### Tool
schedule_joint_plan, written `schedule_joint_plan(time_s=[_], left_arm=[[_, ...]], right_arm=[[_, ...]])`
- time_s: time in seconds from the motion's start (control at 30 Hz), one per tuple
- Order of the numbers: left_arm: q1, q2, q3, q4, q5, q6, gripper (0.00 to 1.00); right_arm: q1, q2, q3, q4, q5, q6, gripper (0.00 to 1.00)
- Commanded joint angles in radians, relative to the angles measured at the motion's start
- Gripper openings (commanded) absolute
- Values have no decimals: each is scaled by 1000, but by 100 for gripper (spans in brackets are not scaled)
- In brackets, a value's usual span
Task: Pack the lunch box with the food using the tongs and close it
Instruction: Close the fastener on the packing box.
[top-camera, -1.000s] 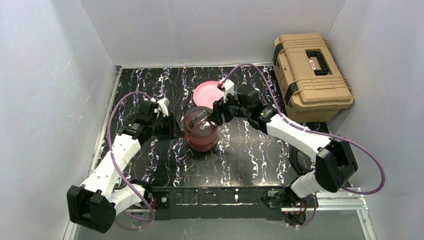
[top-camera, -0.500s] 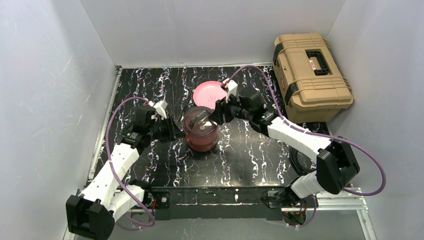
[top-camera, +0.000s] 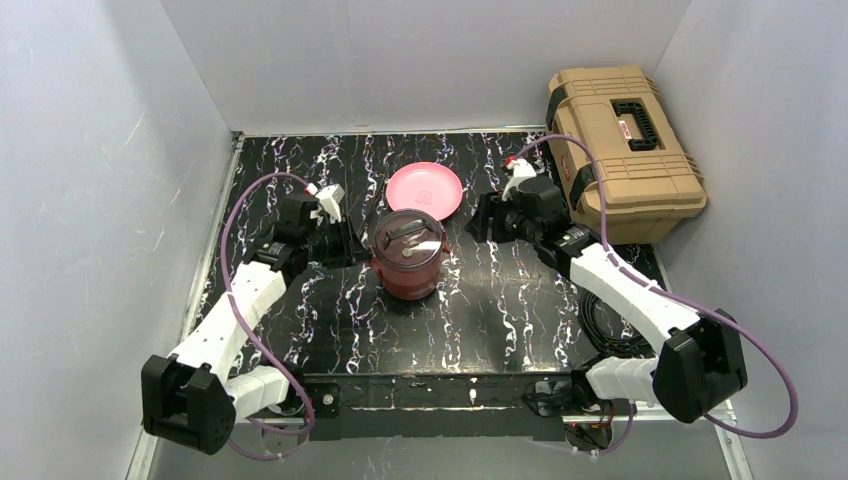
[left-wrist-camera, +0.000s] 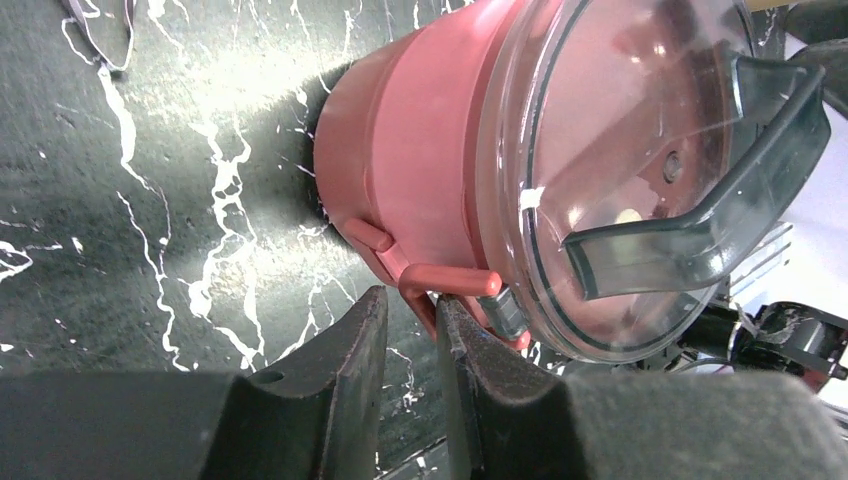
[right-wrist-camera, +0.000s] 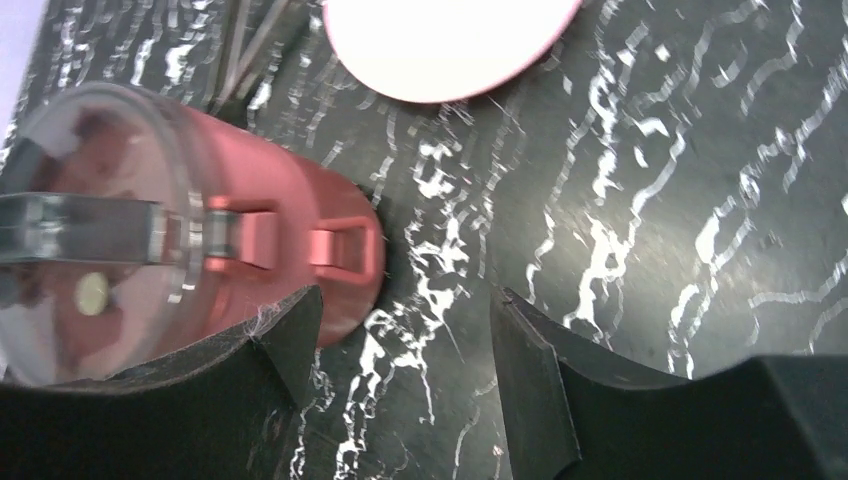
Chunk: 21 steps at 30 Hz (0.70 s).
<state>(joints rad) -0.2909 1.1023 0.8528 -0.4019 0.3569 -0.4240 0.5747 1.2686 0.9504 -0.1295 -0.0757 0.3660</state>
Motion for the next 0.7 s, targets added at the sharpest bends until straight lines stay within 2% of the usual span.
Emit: schedule_joint_plan(time_s=[0.0, 0.07, 0.17, 0.27, 0.33, 0.5, 0.67], left_arm=[[-4, 69, 61, -50, -34, 81, 23], [-3, 100, 96, -52, -28, 97, 24], [-4, 131, 173, -93, -38, 138, 32], [-4, 128, 257, -165, -88, 190, 59], [-4, 122, 317, -225, -131, 232, 69], [-5, 113, 447, -395, -247, 303, 76], [-45, 110, 514, -420, -147, 268, 78]], right_arm=[[-42, -35, -86, -16, 53, 82, 70], [-45, -15, -111, 7, 66, 83, 69], [-45, 41, -120, 42, 43, 73, 68], [-45, 102, -108, 72, -10, 58, 67], [-45, 135, -100, 92, -21, 47, 66], [-45, 231, -72, 107, -9, 6, 61], [-44, 313, -46, 134, -38, -29, 59]])
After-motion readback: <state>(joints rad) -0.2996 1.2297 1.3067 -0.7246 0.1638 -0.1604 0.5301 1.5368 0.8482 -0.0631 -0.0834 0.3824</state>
